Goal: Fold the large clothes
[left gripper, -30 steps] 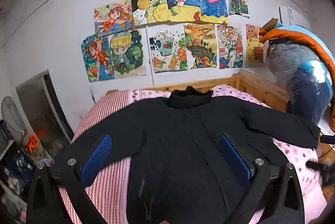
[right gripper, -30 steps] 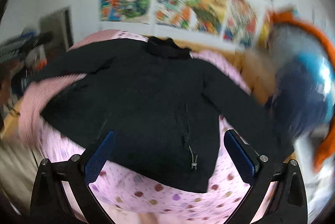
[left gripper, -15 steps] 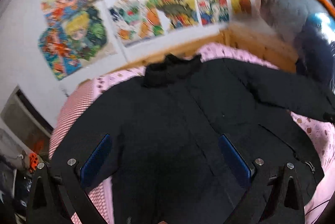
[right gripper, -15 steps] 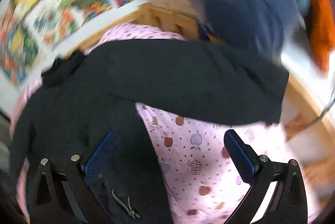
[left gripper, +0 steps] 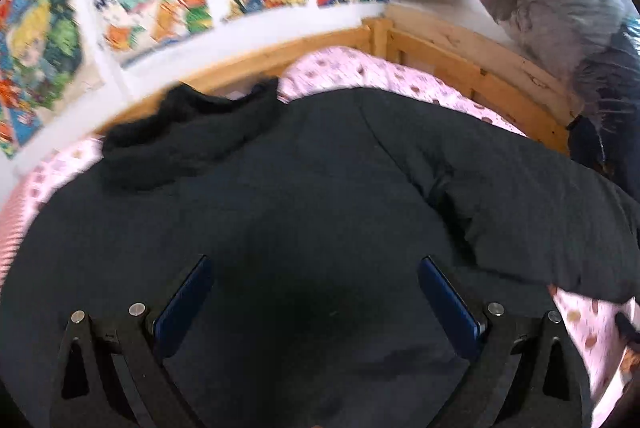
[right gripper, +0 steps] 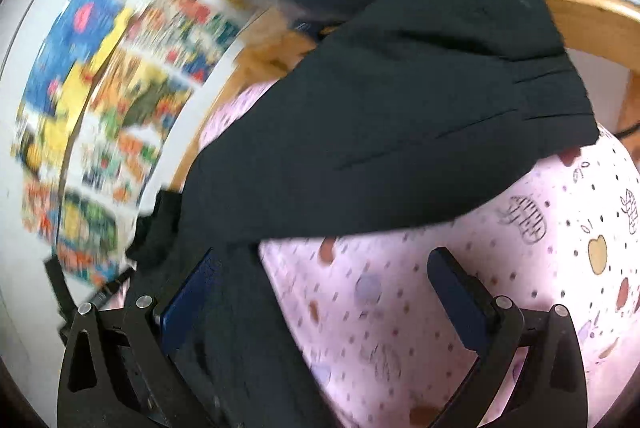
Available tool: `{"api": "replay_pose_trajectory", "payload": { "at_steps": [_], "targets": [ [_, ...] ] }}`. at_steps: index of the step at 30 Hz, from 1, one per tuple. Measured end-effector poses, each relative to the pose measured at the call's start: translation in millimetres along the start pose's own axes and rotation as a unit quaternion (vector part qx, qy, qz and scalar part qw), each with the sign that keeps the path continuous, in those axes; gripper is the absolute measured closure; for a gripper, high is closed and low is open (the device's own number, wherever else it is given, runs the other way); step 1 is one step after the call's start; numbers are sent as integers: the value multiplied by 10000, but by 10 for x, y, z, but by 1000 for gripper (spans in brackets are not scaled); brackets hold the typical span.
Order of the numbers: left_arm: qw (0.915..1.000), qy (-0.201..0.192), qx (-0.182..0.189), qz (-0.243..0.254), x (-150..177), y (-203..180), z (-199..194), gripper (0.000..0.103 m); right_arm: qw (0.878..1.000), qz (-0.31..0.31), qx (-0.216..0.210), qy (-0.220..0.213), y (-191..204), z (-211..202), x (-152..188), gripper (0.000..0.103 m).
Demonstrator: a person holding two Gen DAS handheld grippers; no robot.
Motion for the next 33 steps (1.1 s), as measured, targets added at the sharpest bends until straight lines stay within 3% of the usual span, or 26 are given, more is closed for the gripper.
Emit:
{"api": "replay_pose_trajectory", "payload": {
  "at_steps": [4,6,8,11,15,20,23,27,33],
  "targets": [
    [9997,128,211,-74,-46,-255,437,0,9984,479,192,-220,-102,90,-85,35],
    [9996,164,227,-83,-69,-355,630,0,9975,595,190,-315,-165,94,-154,46],
    [9993,261,225,-116,-54,-443,833,0,9969,625,262,-401,-200,126,-225,64],
    [9984,548,100,-121,71,-500,1103,0,9969,516,288,-525,-184,149,-335,79],
    [9973,700,100,-186,179,-485,1206,0,9966,92,265,-772,-90,49,-468,92],
    [9985,440,52,-318,75,-267,831,0,9848,-1039,168,-1381,450,-187,-662,97],
    [9987,176,82,-467,-17,6,455,0,9612,-1976,-73,-1922,1075,-374,-740,97],
    [9979,-244,-260,-540,-110,558,-254,0,9184,-3104,-647,-2367,2059,-491,-606,97],
    [9888,-716,-1009,-831,17,1557,-1350,0,8670,-4191,-1743,-2056,3370,-406,79,97]
  ]
}}
Point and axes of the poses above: each gripper's, at about its wrist camera, not at the fingertips, and z roughly the way its jaws point, y to its left, x to its underside, the point moved 9 cm from there along z, roughly the way its jaws point, and after that the axes turned 5 degrees about -y, right-handed, at the moved point
